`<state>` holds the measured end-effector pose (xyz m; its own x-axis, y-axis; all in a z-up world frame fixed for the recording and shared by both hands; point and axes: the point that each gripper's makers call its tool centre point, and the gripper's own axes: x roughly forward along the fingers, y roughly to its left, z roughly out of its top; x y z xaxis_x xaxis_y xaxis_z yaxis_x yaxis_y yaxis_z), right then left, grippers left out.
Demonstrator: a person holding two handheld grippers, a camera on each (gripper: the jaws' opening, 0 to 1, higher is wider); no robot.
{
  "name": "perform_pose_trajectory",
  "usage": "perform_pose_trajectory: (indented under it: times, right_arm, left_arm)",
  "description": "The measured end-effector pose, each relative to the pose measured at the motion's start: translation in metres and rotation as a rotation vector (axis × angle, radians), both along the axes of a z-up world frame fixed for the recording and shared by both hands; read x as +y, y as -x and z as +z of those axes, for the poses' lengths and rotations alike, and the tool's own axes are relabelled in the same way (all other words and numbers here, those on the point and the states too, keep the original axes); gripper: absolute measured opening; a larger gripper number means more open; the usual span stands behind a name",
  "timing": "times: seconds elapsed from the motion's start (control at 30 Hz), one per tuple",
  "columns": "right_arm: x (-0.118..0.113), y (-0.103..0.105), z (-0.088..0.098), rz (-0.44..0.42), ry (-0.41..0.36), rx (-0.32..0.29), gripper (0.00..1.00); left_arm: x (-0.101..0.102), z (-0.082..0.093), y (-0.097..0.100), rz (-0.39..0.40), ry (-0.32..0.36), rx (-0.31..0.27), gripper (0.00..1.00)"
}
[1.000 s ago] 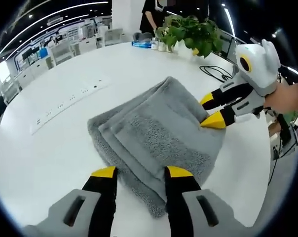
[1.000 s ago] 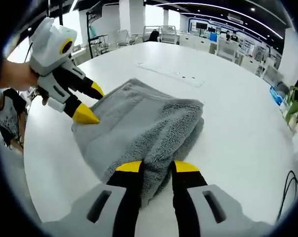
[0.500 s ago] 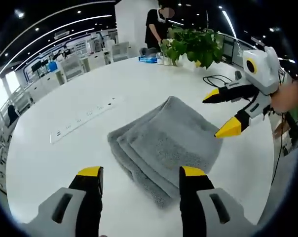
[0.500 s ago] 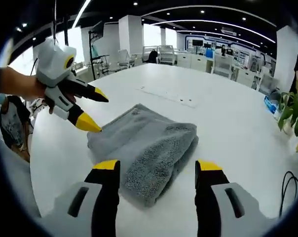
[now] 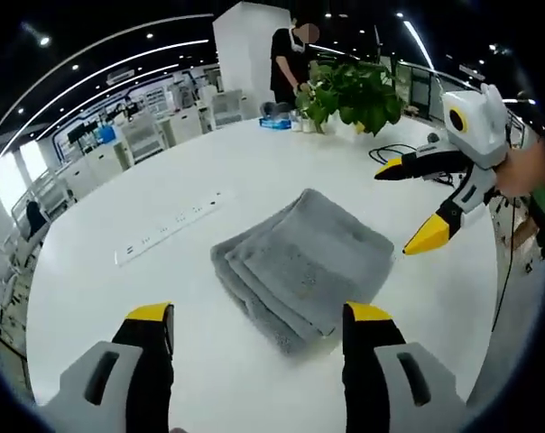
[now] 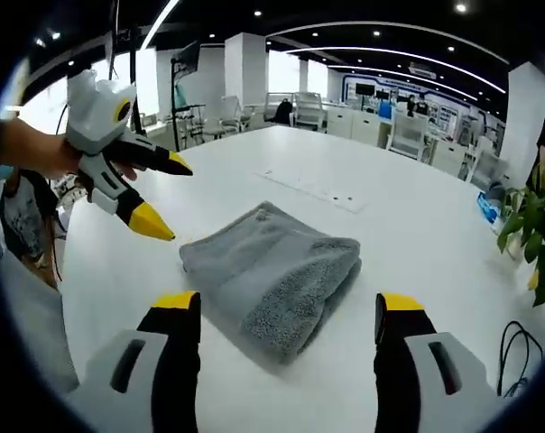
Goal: Fold the towel on the table until its edges align and the towel forms a compact rectangular stack.
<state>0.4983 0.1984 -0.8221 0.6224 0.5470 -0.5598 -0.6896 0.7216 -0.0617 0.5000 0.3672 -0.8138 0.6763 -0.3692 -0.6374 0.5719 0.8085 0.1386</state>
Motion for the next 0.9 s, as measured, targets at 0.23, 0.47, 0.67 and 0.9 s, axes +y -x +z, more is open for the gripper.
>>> perform_pose_trajectory:
  times: [0.23, 0.47, 0.67, 0.9]
  right_arm:
    - [0.001, 0.019, 0.019, 0.012, -0.007, -0.038, 0.94]
    - [0.001, 0.036, 0.025, 0.007, -0.025, -0.048, 0.99]
    - [0.000, 0.054, 0.026, -0.008, -0.057, -0.039, 0.99]
    - [-0.003, 0.068, 0.022, -0.012, -0.084, -0.027, 0.99]
  left_arm:
    - [0.005, 0.006, 0.023, 0.030, 0.006, -0.026, 0.91]
    - [0.011, 0.022, 0.039, 0.051, 0.026, -0.061, 0.99]
    - [0.018, 0.029, 0.057, 0.082, 0.059, -0.087, 0.99]
    - [0.029, 0.023, 0.079, 0.114, 0.060, -0.119, 0.99]
